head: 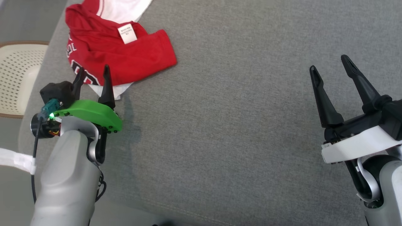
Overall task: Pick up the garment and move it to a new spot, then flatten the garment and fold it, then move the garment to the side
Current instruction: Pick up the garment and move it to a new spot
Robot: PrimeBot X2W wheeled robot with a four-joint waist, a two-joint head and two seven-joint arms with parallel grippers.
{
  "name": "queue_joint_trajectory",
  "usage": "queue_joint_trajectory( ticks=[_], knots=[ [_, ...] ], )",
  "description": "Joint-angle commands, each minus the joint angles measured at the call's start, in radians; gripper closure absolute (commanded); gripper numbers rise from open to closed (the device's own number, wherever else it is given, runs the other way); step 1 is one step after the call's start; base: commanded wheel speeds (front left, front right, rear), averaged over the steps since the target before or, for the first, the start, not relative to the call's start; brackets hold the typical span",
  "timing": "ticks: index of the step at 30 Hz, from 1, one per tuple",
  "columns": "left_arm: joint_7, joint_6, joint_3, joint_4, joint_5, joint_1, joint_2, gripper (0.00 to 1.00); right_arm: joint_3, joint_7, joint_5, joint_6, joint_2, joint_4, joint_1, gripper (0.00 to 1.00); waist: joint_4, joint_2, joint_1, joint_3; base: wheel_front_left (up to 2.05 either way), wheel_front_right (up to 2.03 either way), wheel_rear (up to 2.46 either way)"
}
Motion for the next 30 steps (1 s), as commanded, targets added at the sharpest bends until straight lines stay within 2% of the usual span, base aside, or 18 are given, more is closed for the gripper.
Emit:
queue_joint_trajectory(
  ticks=[1, 4, 9, 10, 11, 16, 21, 26, 30],
  knots=[
    [0.009, -0.019, 0.005, 0.065, -0.011, -0.048, 0.013, 0.00, -0.001, -0.003, 0.003, 0.000, 0.003, 0.007, -0.017, 0.00, -0.106, 0.0000, -0.0001, 0.128, 0.00, 0.00, 0.00],
    [0.040, -0.047, 0.016, 0.210, -0.041, -0.114, 0.019, 0.00, -0.004, -0.017, 0.009, 0.000, 0.005, 0.024, -0.023, 0.00, -0.124, 0.0000, -0.0001, 0.133, 0.00, 0.00, 0.00],
    [0.084, -0.073, 0.031, 0.371, -0.082, -0.158, 0.029, 0.00, -0.003, -0.043, 0.006, 0.000, -0.002, 0.051, -0.025, 0.00, -0.142, 0.0000, -0.0001, 0.113, 0.00, 0.00, 0.00],
    [0.076, -0.078, 0.031, 0.395, -0.084, -0.160, 0.038, 0.57, 0.001, -0.053, 0.004, 0.000, -0.007, 0.057, -0.028, 0.00, -0.146, 0.0000, -0.0001, 0.103, 0.00, 0.00, 0.00],
    [0.070, -0.079, 0.032, 0.409, -0.087, -0.162, 0.044, 1.00, 0.004, -0.060, 0.001, 0.000, -0.011, 0.060, -0.028, 0.00, -0.150, 0.0000, -0.0001, 0.095, 0.00, 0.00, 0.00],
    [0.004, -0.083, 0.039, 0.452, -0.078, -0.115, 0.093, 1.00, 0.021, -0.106, 0.034, 0.000, -0.007, 0.113, -0.023, 0.00, -0.180, 0.0000, -0.0001, 0.010, 0.00, 0.00, 0.00],
    [-0.028, -0.058, 0.055, 0.399, -0.063, -0.064, 0.140, 1.00, 0.047, -0.147, 0.052, 0.000, -0.008, 0.150, 0.017, 0.00, -0.208, 0.0000, -0.0001, -0.093, 0.00, 0.00, 0.00],
    [-0.028, -0.008, 0.084, 0.184, -0.013, 0.081, 0.152, 1.00, 0.060, -0.183, 0.071, 0.000, -0.002, 0.192, 0.072, 0.00, -0.240, 0.0000, -0.0001, -0.220, 0.00, 0.00, 0.00],
    [-0.029, 0.029, 0.091, 0.034, 0.011, 0.187, 0.121, 1.00, 0.073, -0.195, 0.087, 0.000, 0.011, 0.213, 0.110, 0.00, -0.269, 0.0000, -0.0001, -0.288, 0.00, 0.00, 0.00]
  ],
)
